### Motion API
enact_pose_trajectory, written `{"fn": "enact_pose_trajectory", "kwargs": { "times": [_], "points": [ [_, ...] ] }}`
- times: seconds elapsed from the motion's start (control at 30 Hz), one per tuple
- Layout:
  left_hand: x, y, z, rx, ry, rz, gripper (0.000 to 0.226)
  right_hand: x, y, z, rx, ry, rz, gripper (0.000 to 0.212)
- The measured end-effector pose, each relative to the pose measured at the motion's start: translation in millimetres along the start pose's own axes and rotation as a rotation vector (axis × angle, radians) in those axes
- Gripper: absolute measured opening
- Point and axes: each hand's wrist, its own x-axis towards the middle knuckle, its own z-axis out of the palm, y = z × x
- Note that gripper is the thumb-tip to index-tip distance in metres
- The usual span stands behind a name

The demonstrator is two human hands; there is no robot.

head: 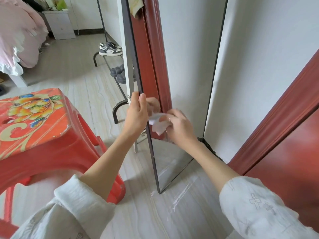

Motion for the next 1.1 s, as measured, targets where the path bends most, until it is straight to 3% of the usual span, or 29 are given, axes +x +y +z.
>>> {"fn": "enact_pose_trajectory", "kwargs": {
  "times": [0.07,0.17,0.23,0.37,0.43,0.53,0.7,0.77,0.87,0.97,1.1],
  "points": [
    [-0.5,-4.0,-0.5,-0.003,-0.014,0.007,0.027,14.4,-8.0,1.5,0.023,0.149,-0.050,0.028],
    [1.3,-7.2,-2.2,0.017,-0.039,0.000,0.028,13.8,-15.5,14.6,0.046,0.178,-0.071,0.030],
    [0.6,-7.8,-2.2,0.054,-0.045,0.000,0.029,-4.3,-8.2,28.2,0.029,0.081,-0.056,0.030],
    [-1.0,-6.5,-2.0,0.070,-0.028,0.006,0.030,-35.6,14.8,33.8,-0.019,-0.369,0.065,0.040],
    [-1.3,-5.0,-3.0,0.076,-0.040,0.004,0.031,-39.5,22.4,24.5,-0.047,-0.441,0.152,0.040],
    [-0.3,-7.2,-6.7,0.102,-0.077,0.021,0.032,-30.9,23.0,1.3,-0.059,-0.243,0.228,0.036],
    [4.6,-7.5,-14.2,0.033,-0.137,-0.025,0.031,21.2,2.0,-43.1,0.093,0.092,0.135,0.027],
    [6.6,-5.0,-18.4,-0.016,-0.181,-0.056,0.031,41.9,-10.8,-55.8,0.137,0.147,0.126,0.025],
    [12.2,0.7,-24.0,-0.110,-0.190,-0.103,0.026,67.2,-23.1,-70.2,0.331,0.216,0.254,0.026],
    [16.9,6.0,-28.3,-0.115,-0.185,-0.136,0.047,82.2,-24.8,-74.8,0.534,0.303,0.348,0.028],
    [15.5,8.2,-30.5,-0.121,-0.226,-0.101,0.044,78.4,-33.7,-56.2,0.517,0.243,0.313,0.030]
  ]
}}
